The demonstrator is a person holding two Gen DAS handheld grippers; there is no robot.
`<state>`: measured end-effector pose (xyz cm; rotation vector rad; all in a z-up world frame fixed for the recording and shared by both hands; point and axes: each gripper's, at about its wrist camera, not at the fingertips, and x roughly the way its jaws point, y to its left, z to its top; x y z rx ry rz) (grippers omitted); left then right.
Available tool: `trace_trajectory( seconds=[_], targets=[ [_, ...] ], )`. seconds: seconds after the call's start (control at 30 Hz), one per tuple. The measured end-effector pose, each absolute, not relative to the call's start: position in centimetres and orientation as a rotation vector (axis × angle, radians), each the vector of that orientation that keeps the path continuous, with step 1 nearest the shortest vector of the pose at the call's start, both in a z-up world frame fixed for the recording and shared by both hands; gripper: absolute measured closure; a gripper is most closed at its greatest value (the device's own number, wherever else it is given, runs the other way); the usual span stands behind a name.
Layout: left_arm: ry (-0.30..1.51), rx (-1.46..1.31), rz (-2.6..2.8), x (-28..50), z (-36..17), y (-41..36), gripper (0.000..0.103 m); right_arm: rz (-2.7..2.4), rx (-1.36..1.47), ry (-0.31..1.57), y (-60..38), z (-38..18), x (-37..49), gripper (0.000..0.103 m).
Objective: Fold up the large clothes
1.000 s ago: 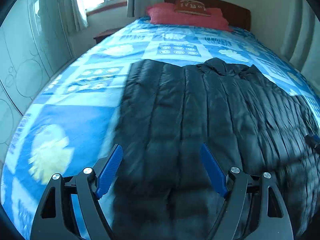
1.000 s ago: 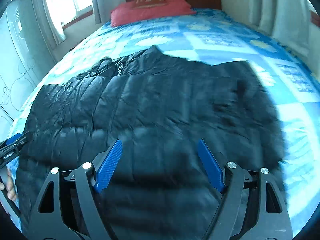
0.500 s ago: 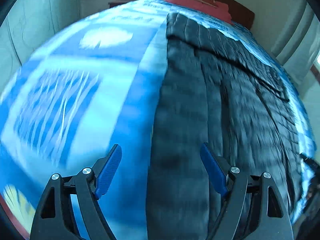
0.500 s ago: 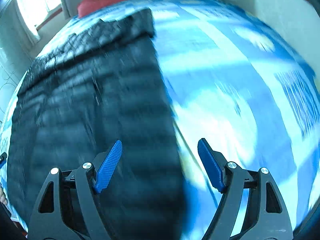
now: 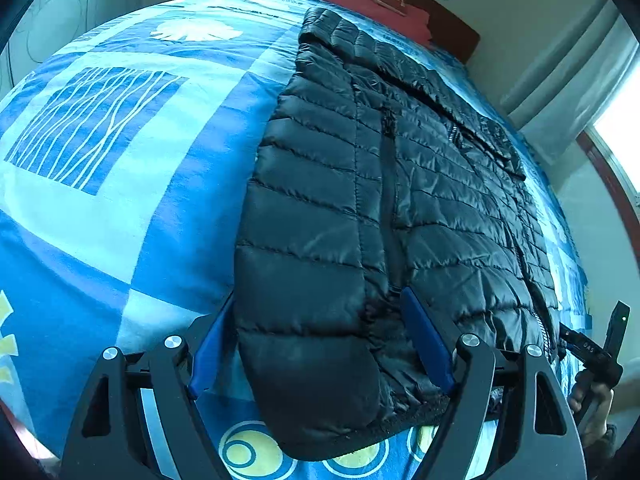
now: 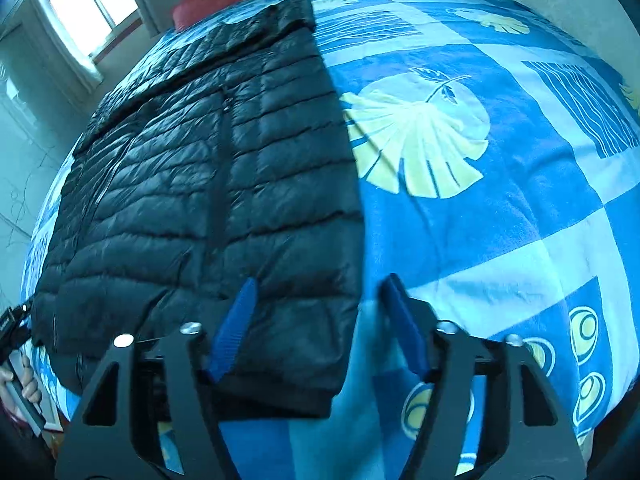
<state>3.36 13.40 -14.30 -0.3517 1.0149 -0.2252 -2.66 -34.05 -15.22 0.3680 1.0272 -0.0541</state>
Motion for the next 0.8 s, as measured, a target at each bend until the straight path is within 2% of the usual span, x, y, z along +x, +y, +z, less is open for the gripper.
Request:
trace_trajectory(
  seconds=[0.03, 0.17, 0.23, 0.3, 0.43, 0.47, 0.5, 0.53, 0.6, 0.63, 0.67, 0.73, 0.77, 0.8],
  targets=[
    [1.013, -0.367, -0.237, 3.3, -14.3, 13.5, 0.031, -0.047, 0.372, 1.026, -34.0, -15.1, -2.8, 0.062],
    [1.009, -0.401, -0.232, 3.2, -14.3, 14.0, 0.041, -0.023, 0.385, 1.021, -33.7, -15.1, -2.8, 0.072],
    [1.008, -0.423, -0.237, 3.2, -14.4, 14.3, 0.042, -0.001, 0.410, 1.017, -33.7, -15.1, -2.8, 0.080],
    [1.006, -0.440, -0.239, 3.1, -14.4, 14.4, 0.042, 0.011, 0.416, 1.009, -33.8, -15.0, -2.8, 0.083],
    [1.003, -0.442, -0.245, 2.8, -14.6, 14.5, 0.042, 0.018, 0.447, 0.999, -34.1, -15.2, -2.9, 0.084],
    [1.003, -0.443, -0.248, 2.6, -14.6, 14.6, 0.042, 0.014, 0.460, 0.996, -34.3, -15.3, -3.0, 0.082],
    [1.003, -0.445, -0.250, 2.5, -14.6, 14.6, 0.042, 0.002, 0.475, 0.995, -34.5, -15.4, -3.1, 0.076],
    [1.004, -0.446, -0.253, 2.5, -14.6, 14.6, 0.042, 0.001, 0.494, 0.992, -34.7, -15.6, -3.2, 0.065],
    [1.005, -0.446, -0.260, 2.3, -14.5, 14.6, 0.042, 0.034, 0.528, 0.983, -34.8, -15.7, -3.4, 0.050],
    [1.005, -0.447, -0.263, 2.2, -14.5, 14.6, 0.042, 0.035, 0.517, 0.985, -34.5, -15.6, -3.5, 0.049],
    [1.005, -0.447, -0.265, 2.1, -14.5, 14.6, 0.046, 0.030, 0.483, 0.991, -34.0, -15.5, -3.5, 0.049],
    [1.008, -0.452, -0.267, 2.0, -14.6, 14.5, 0.054, 0.033, 0.429, 0.997, -33.1, -15.4, -3.4, 0.066],
    [1.005, -0.456, -0.269, 1.9, -14.5, 14.6, 0.061, 0.042, 0.421, 0.992, -32.9, -15.3, -3.5, 0.071],
    [1.006, -0.462, -0.274, 1.9, -14.5, 14.6, 0.070, 0.050, 0.422, 0.989, -32.8, -15.1, -3.5, 0.079]
  ],
)
